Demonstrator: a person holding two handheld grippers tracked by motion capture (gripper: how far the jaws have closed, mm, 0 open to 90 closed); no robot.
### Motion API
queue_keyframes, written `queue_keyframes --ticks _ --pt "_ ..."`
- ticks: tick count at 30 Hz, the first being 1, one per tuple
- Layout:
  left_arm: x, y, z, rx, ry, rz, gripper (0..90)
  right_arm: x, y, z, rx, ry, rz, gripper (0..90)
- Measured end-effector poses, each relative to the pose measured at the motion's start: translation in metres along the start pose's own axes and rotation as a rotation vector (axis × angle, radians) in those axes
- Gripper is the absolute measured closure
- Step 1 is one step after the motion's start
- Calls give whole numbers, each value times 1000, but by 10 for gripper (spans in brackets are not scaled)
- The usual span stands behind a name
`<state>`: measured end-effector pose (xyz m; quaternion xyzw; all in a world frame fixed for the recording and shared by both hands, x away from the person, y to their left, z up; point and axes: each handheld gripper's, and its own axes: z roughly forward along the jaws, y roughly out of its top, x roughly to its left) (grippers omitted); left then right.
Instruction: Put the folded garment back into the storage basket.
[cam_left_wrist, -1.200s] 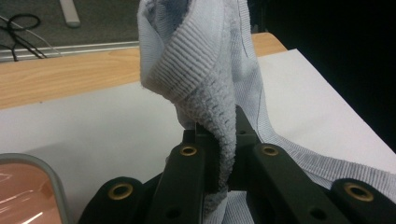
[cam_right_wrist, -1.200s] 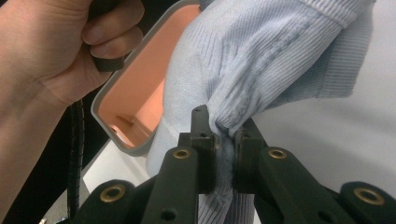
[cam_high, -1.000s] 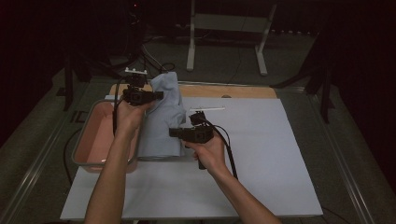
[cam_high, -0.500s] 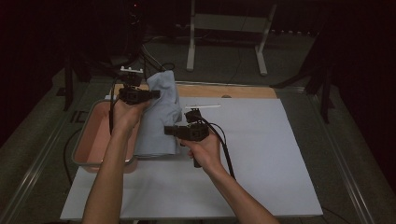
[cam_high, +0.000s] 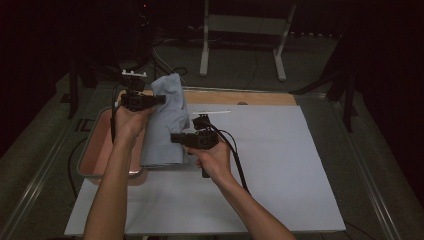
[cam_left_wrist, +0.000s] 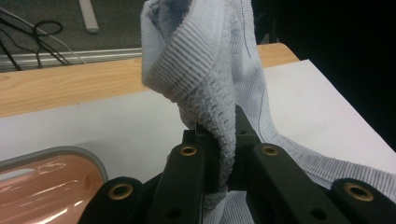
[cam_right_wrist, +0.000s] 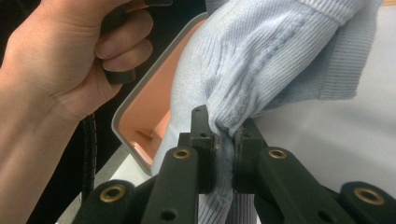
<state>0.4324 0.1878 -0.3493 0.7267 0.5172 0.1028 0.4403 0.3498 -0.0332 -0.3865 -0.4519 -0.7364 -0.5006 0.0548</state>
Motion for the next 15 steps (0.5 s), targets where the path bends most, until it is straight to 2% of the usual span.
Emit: queue_keyframes --ticks 15 --pt "3 3 -9 -11 14 -1 876 9 7 3 -4 16 -12 825"
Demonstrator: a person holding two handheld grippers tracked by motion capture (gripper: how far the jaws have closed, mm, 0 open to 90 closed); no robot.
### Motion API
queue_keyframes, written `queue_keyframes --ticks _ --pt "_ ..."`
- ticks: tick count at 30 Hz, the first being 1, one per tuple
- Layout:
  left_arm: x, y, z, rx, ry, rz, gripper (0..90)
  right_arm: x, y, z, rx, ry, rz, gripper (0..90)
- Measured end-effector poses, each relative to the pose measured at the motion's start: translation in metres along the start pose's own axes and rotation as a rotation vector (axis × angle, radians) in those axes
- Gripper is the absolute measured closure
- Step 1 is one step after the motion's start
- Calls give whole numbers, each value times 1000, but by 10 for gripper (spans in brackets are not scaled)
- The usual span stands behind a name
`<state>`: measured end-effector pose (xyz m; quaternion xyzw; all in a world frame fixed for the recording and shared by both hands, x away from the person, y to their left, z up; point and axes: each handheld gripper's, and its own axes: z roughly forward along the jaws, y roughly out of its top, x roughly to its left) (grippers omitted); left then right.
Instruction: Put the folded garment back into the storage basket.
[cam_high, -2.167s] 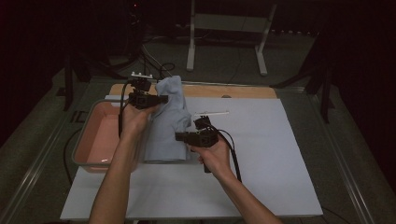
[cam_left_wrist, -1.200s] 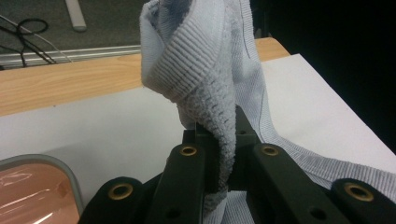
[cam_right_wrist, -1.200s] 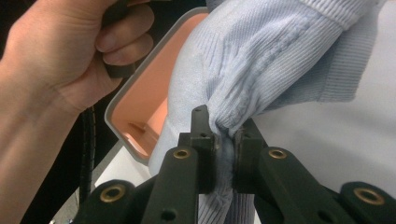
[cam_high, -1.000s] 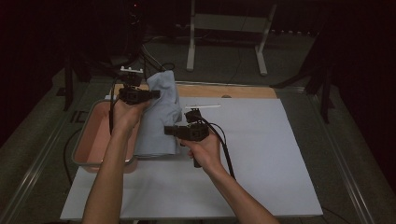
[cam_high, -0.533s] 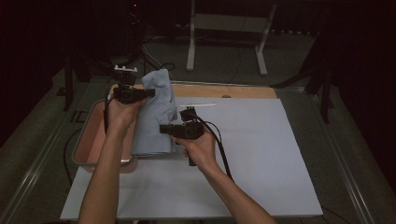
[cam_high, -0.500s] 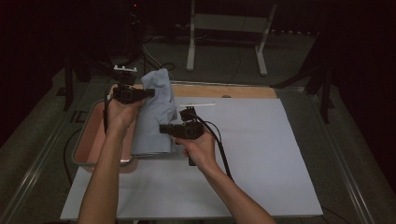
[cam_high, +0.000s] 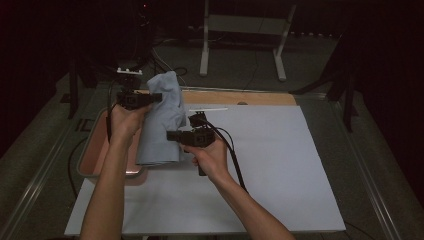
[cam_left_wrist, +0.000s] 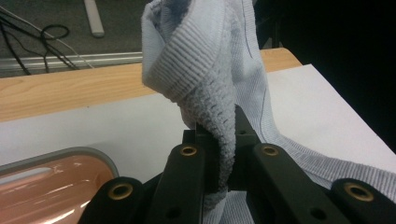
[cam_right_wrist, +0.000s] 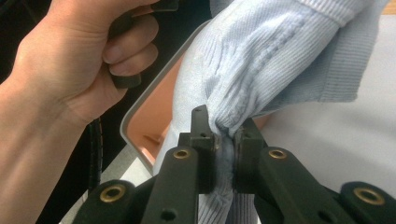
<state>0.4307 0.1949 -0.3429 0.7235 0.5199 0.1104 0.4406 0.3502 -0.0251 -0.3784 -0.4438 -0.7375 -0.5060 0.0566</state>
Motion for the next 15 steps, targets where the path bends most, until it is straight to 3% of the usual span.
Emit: queue_keyframes --ticks 15 --pt "10 -6 -4 11 34 -9 876 1 -5 21 15 6 14 825"
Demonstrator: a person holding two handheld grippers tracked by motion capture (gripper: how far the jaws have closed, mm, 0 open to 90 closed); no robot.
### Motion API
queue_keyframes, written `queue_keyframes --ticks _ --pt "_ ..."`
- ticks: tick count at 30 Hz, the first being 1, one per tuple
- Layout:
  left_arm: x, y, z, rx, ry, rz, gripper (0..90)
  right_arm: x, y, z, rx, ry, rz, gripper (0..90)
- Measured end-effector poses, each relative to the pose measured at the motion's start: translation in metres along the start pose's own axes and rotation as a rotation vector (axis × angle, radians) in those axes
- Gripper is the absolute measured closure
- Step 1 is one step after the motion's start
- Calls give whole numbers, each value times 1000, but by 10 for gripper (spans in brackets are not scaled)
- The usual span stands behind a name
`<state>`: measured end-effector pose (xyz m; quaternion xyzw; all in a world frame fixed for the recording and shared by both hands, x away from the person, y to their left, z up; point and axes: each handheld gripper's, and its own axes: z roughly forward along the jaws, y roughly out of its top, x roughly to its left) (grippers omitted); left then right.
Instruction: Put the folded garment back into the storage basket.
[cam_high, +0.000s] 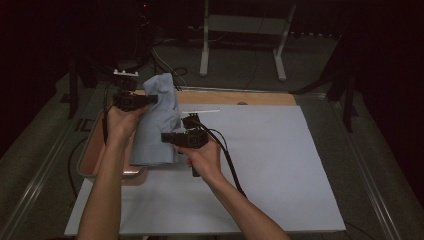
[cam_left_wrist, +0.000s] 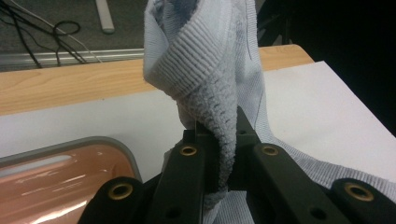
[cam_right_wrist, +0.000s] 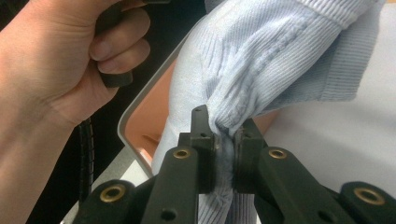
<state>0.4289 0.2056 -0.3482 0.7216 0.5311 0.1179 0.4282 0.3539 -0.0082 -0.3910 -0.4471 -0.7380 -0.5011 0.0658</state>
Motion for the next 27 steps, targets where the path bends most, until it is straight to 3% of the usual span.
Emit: queue_keyframes --ticks 27 --pt "16 -6 -12 -11 36 -10 875 8 -1 27 30 4 -14 825"
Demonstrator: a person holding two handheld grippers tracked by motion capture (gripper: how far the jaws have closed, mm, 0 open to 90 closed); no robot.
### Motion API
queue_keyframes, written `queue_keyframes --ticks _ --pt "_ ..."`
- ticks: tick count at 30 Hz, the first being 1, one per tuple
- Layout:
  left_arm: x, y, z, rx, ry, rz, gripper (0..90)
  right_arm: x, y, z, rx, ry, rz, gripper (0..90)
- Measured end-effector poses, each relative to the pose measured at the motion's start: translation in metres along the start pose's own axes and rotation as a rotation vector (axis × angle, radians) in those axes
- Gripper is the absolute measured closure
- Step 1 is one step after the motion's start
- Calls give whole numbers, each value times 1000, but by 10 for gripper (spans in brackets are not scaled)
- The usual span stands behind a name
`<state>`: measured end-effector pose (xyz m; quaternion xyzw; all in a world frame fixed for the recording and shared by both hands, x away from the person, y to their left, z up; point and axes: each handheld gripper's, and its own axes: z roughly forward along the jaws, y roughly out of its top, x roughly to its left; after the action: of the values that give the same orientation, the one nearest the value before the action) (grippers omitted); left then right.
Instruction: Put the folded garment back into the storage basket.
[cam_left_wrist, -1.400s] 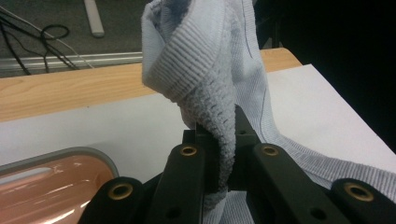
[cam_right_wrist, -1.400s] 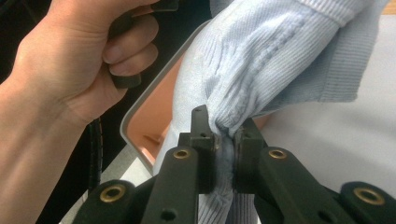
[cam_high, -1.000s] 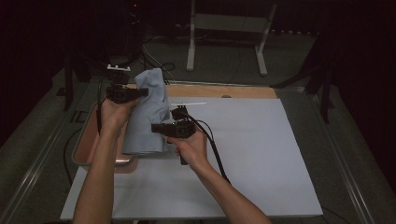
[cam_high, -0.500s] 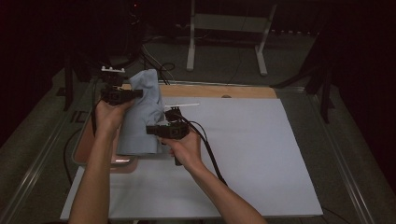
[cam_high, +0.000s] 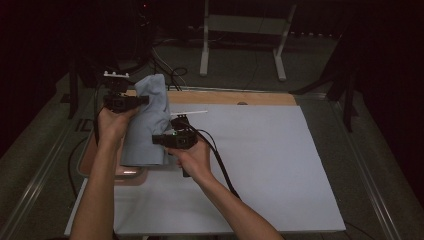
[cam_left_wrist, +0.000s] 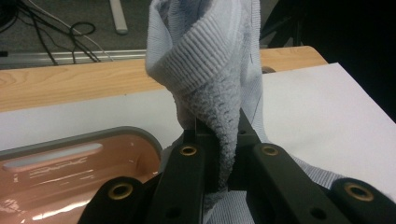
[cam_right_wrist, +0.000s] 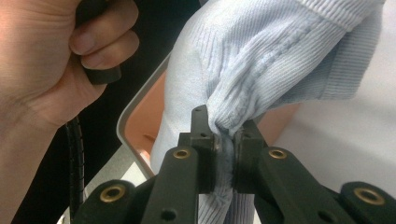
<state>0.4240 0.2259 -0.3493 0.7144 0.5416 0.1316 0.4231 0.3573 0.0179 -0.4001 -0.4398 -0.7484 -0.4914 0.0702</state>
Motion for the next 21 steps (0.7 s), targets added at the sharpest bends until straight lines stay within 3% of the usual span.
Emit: queue_keyframes --ticks 21 --pt "12 -4 -10 -6 27 -4 876 12 1 15 7 9 -14 824"
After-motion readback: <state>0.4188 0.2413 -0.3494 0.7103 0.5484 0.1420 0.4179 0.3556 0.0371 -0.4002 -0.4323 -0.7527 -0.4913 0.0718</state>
